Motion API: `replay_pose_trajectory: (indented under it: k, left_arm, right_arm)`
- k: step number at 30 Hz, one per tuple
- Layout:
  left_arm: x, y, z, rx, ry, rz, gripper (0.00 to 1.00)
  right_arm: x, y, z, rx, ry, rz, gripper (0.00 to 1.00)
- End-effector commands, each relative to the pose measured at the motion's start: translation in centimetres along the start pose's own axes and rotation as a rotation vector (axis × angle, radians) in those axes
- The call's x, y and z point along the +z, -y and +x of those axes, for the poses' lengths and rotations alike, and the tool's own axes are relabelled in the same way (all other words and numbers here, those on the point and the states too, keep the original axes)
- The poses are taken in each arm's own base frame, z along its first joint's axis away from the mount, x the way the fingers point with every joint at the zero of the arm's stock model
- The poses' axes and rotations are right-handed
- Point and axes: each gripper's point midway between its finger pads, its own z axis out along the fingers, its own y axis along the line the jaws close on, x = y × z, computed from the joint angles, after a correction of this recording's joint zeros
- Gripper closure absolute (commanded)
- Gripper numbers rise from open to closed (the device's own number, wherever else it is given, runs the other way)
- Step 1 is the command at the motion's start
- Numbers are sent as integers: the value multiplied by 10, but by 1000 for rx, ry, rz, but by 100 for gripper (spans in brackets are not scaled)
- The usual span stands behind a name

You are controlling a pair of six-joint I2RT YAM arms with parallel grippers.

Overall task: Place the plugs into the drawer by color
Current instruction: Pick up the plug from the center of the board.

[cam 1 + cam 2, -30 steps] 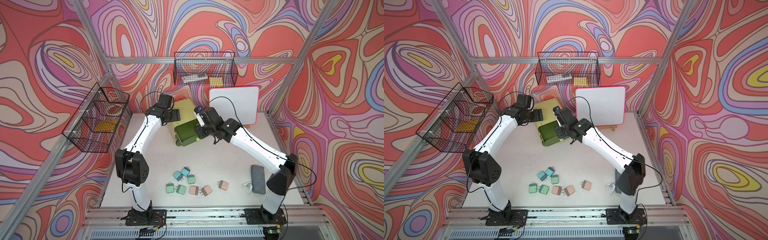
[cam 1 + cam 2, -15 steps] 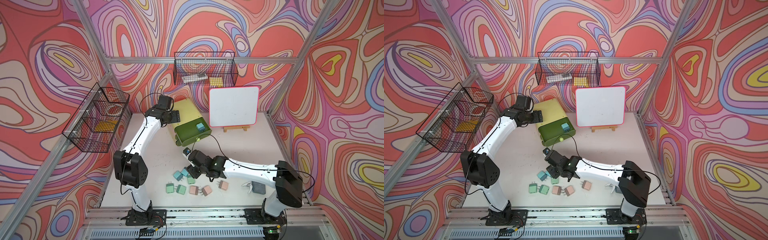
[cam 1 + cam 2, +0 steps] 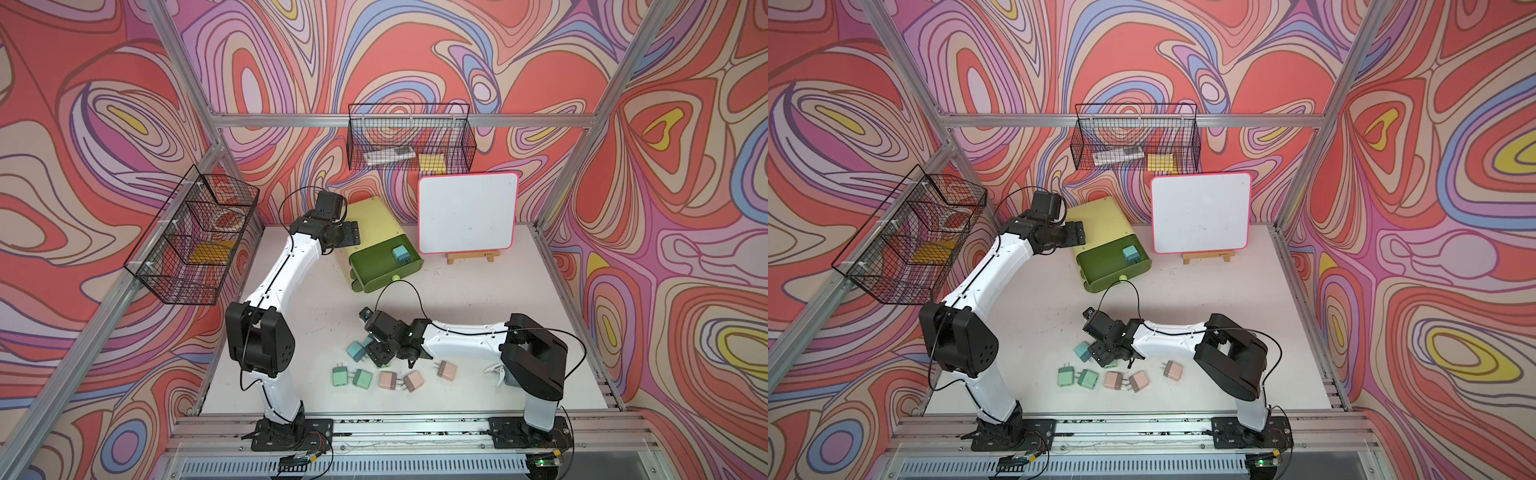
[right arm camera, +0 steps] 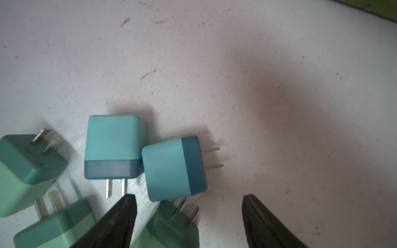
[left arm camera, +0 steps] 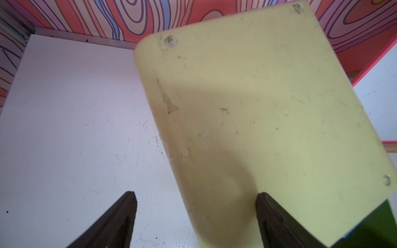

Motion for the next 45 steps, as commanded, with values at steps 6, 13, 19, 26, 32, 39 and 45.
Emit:
replay_pose_trajectory:
  k: [6,13,19,26,32,39,45]
  left_arm:
    - [0,-12,13,18,-43,-40,14]
    - [1,-13,14,19,-45,-45,14]
    - [0,-13,14,18,-42,-44,14]
    - [-1,-12,14,14,-41,-39,14]
    - [-1,-11,14,9,-42,-35,14]
    - [-3,-10,13,4,-36,-29,14]
    - [-2,-10,13,0,-37,-30,14]
  right_arm:
    - [9,4,-11,-12,11,43,20]
    - [9,9,-8,-20,7,65,20]
    - [5,17,-4,-12,2,86,20]
    - [0,28,-1,-11,-2,114,21]
    - [-11,43,3,-12,0,158,22]
    - [-34,40,-16,119,60,120,26]
    - [-32,32,-35,432,79,84,27]
